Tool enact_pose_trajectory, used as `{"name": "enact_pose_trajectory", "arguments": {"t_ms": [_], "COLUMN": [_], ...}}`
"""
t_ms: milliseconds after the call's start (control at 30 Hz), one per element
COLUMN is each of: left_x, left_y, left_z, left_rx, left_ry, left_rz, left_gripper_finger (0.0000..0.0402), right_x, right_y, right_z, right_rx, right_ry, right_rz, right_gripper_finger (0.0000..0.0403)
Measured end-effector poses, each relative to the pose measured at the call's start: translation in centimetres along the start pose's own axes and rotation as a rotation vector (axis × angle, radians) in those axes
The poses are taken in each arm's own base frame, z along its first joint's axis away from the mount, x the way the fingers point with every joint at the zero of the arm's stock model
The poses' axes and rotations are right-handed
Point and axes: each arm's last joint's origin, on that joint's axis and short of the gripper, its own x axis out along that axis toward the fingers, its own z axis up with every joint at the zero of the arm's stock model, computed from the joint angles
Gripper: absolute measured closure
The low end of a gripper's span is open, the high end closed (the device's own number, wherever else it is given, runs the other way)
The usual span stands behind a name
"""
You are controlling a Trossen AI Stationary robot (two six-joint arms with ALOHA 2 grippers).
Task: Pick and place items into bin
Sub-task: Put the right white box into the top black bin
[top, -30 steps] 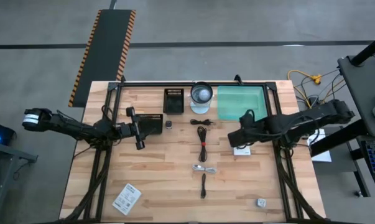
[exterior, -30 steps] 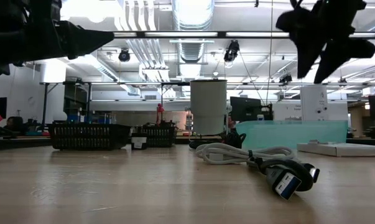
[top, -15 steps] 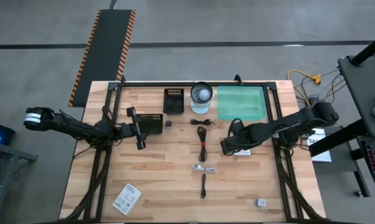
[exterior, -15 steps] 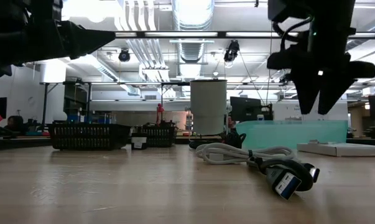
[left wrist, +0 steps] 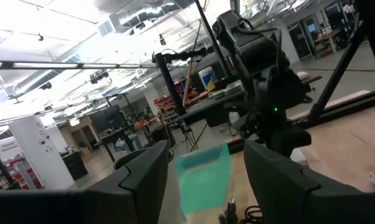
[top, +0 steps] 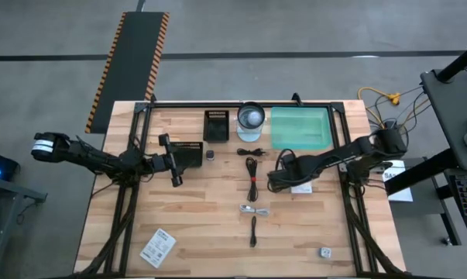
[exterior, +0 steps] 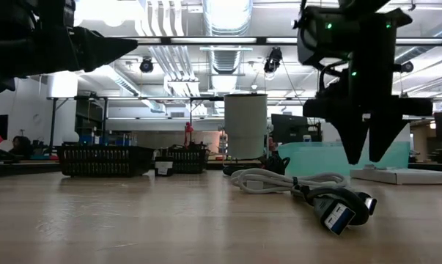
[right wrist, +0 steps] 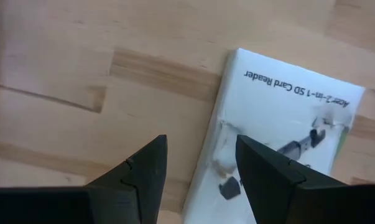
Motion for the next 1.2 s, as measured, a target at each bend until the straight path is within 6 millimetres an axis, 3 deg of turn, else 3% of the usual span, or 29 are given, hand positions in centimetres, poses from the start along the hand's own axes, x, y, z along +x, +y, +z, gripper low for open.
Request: {"name": "enact_pose_trajectory", "arguments": {"t_ms": [733,900,1200], "left_x": [0.0,0.0,0.0], "left_y": [0.0,0.0,0.0], "left_z": [0.1,0.0,0.1], "left_rx": [0.0,0.0,-0.001], "left_ry": [-0.004,-0.004,-0.004], "left_rz": [0.002,0.002,0.002], "left_gripper_finger": [0.0207,0.0207,0.0207], "right_x": [2.7,2.6,2.7], "right_y": [-0.7,-0.8,-1.0], "right_z": [0.0,0.0,0.0], "right_rx": [-0.015,-0.046,-0.115], "right_ry": [0.125,0.128,0.136], "right_rz": [0.032,0.032,0.014], "right_gripper_finger": [0.0237,0.0274,0.0382]}}
